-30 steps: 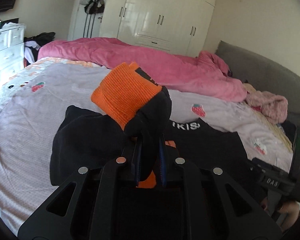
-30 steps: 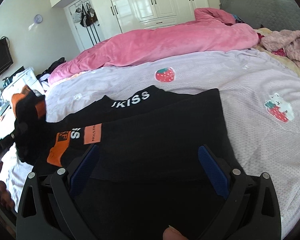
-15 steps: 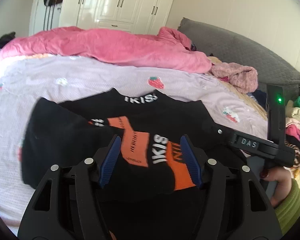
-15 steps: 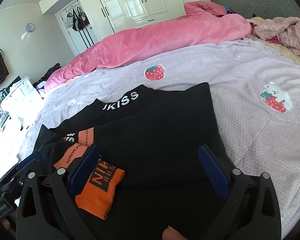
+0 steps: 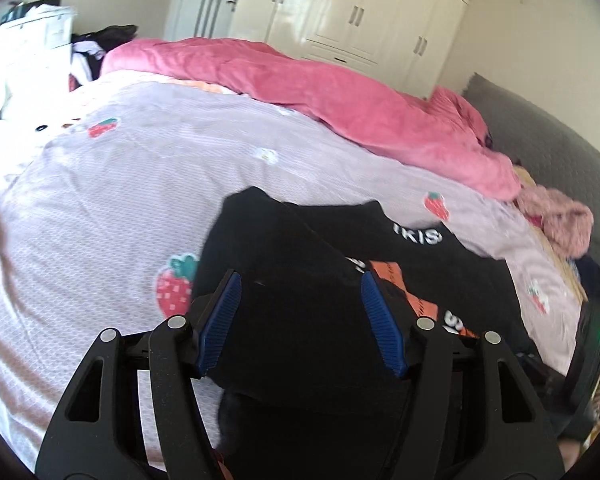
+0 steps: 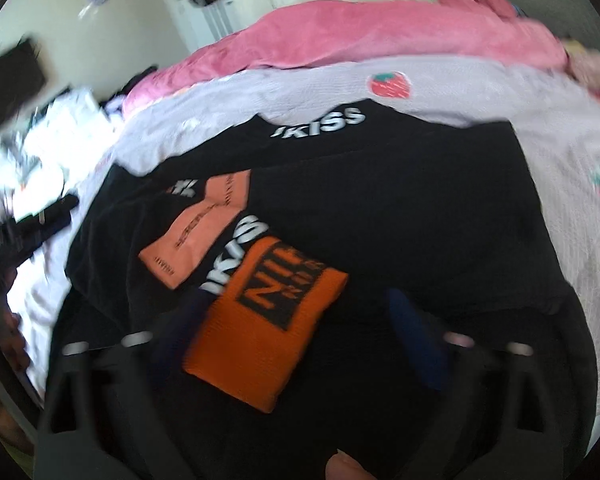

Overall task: Fold small clothes
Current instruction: 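Grasp the laid orange cuff with the right tool and straighten it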

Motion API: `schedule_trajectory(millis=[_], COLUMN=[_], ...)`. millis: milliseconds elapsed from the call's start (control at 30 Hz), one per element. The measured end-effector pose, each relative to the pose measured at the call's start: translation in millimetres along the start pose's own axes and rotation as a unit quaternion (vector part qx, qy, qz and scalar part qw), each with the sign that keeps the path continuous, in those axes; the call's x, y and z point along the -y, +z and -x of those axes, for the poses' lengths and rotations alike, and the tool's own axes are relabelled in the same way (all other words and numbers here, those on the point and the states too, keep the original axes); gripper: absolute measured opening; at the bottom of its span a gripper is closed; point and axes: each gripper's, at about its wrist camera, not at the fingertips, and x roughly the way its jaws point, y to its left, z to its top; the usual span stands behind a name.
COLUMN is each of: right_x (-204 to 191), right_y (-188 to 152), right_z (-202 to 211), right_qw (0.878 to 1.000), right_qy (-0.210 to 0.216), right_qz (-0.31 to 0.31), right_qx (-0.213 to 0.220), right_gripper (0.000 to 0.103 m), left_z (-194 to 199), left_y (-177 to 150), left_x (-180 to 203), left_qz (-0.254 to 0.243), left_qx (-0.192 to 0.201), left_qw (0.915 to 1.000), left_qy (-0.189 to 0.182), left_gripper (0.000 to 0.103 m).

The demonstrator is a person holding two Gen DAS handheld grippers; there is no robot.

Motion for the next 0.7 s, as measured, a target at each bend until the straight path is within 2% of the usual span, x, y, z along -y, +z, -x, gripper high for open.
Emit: schedule_trajectory(millis=[33, 67, 100, 133, 300, 367, 533, 700], right_x=[-3.2, -7.7, -8.7, -8.8, -8.1, -7.3, 2.7, 18.8], right_y=[-0.9, -2.2, -2.5, -2.2, 12.4, 23.7, 53.4, 62.9], right_z=[-0.5, 0.3, 1.1, 3.3, 25.4, 38.0, 60.7, 59.1], right_qw=[1.0, 1.0, 1.0, 1.0, 0.998, 0.997, 0.991, 0.985], right_qy=[-0.002, -0.003, 0.005, 0.018, 0.036, 0.031, -0.017, -0.07], right_qz=[0.008, 0.014, 0.013, 0.008, 0.017, 0.03, 0.077, 0.115], right_qx=[0.001, 0.005, 0.007, 0.01, 0.046, 0.067, 0.107, 0.11], right_gripper=[0.046, 0.03, 0.02, 0.015, 0.013, 0.013, 0.013, 0.013], left_z=[1.6, 3.2, 4.7, 6.7, 12.0, 13.8, 14.8, 7.7], left_y=[1.2, 2.2, 3.4, 4.5, 8.7, 9.4, 10.3, 7.1], left_x=[-2.9, -4.8, -6.6, -9.1, -16.8, -19.8, -21.7, -8.3], left_qz=[0.003, 0.006, 0.008, 0.011, 0.022, 0.026, 0.026, 0.005], left_qx=[0.004, 0.008, 0.012, 0.016, 0.027, 0.03, 0.03, 0.021], left_qw=[1.0, 0.9999, 0.9999, 0.9998, 0.9993, 0.9991, 0.9991, 0.9997], left_qy=[0.004, 0.007, 0.009, 0.011, 0.016, 0.018, 0.014, 0.012], left_gripper=[0.055, 0.055, 0.055, 0.055, 0.056, 0.056, 0.056, 0.056])
